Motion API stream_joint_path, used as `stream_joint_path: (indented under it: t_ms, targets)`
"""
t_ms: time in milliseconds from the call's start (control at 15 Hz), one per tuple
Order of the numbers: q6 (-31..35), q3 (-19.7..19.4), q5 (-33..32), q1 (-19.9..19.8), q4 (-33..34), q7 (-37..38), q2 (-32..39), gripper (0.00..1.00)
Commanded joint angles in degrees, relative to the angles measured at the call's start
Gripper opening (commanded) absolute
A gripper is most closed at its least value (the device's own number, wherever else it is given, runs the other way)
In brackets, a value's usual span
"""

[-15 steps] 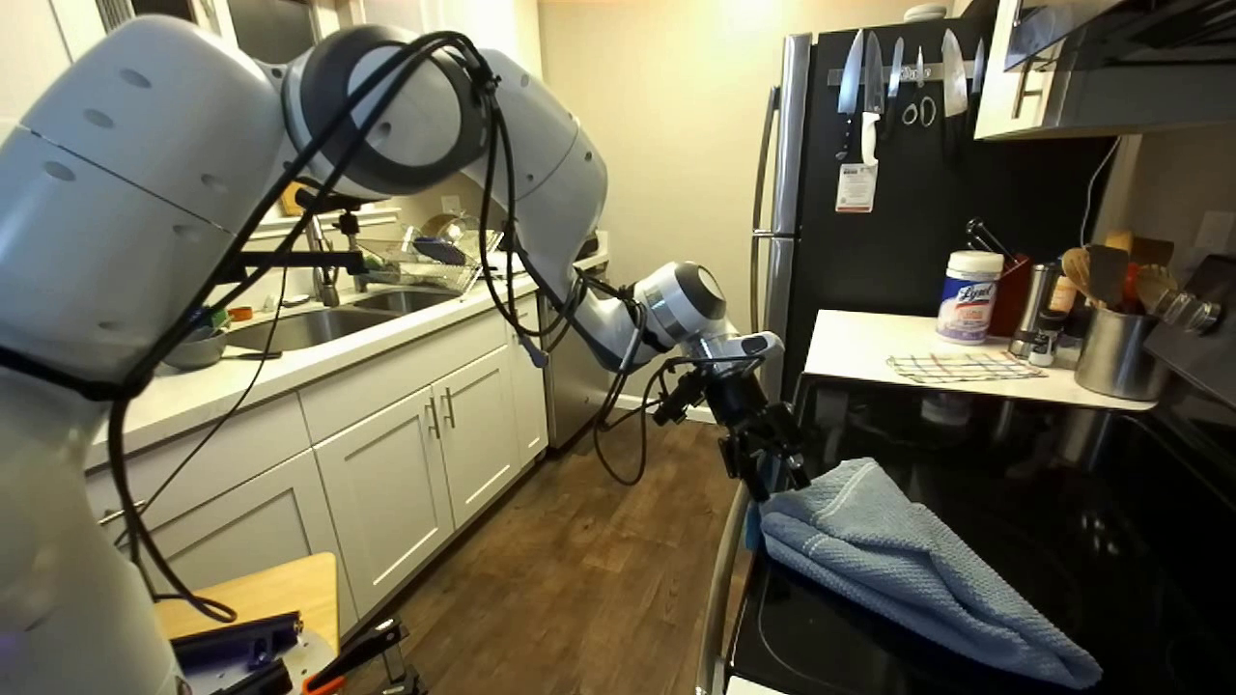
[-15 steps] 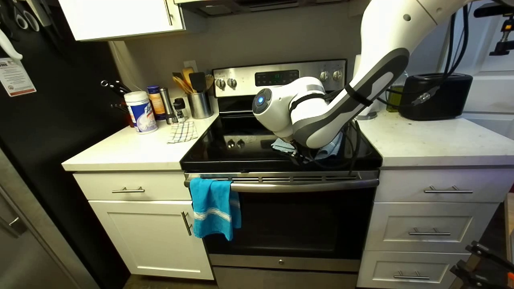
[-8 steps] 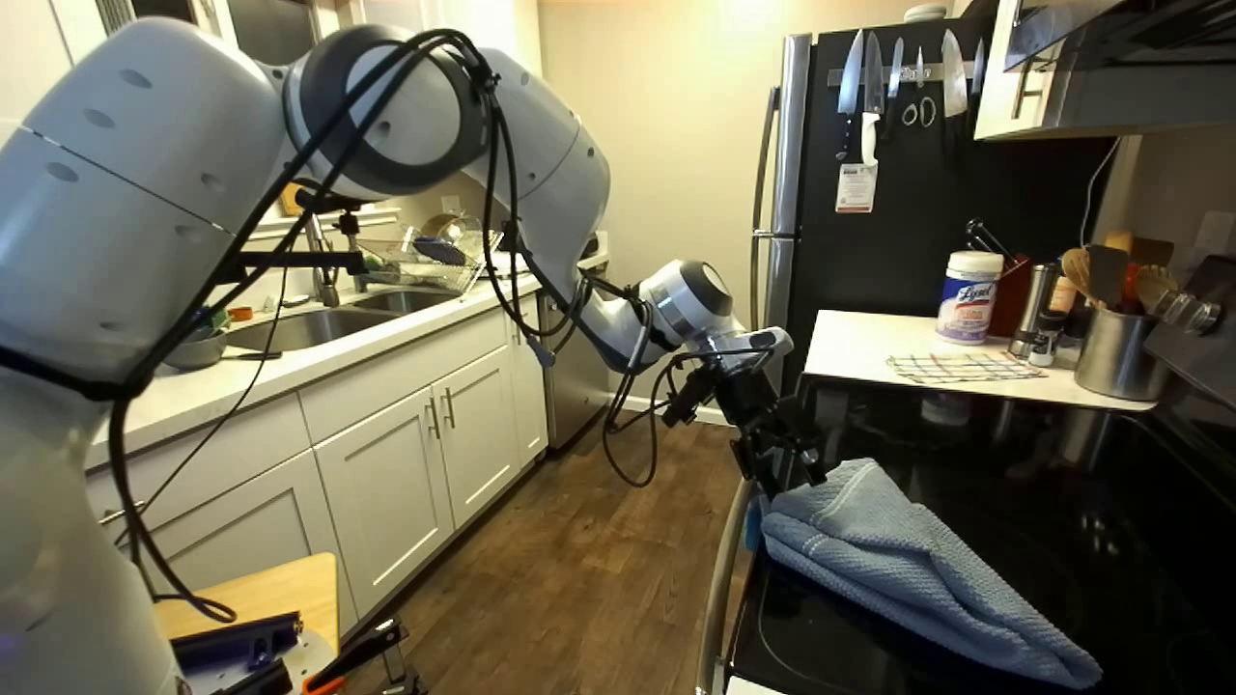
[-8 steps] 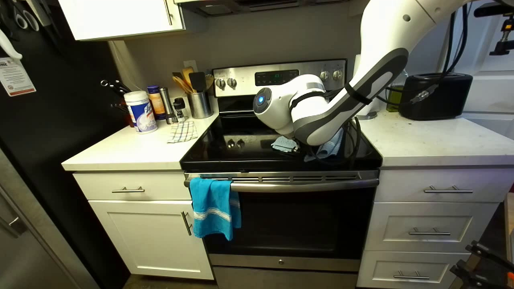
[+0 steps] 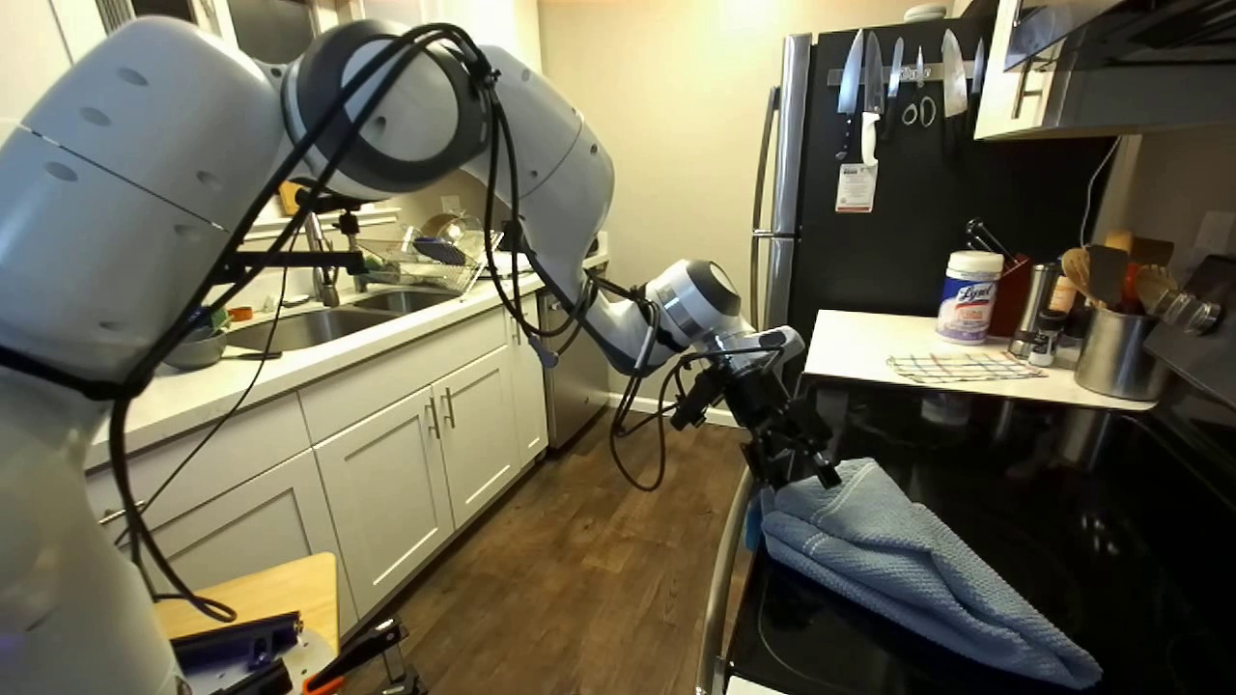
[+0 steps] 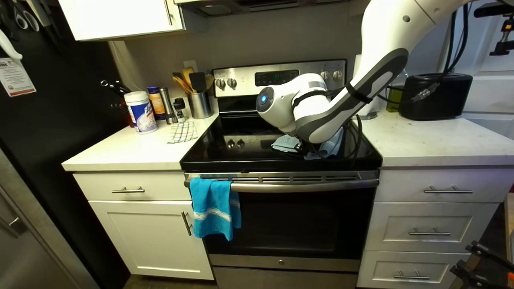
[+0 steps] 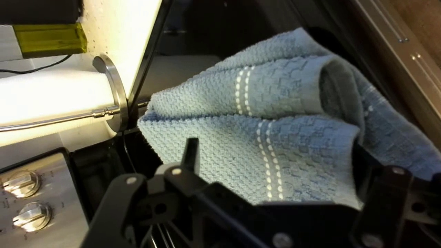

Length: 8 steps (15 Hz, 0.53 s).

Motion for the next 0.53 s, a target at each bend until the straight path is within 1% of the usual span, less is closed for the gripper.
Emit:
stream_joint_path:
  t_ms: [0, 200, 467]
  targets:
    - [-0.7, 0.1, -1.9, -0.1, -1.8, -0.3, -1.8, 1.0]
    - [-1.5, -0.4, -3.8, 0.1, -2.6, 0.8, -3.4, 1.0]
    - [-3.7, -0.9, -8.9, 0.3, -5.1, 3.7, -9.3, 1.0]
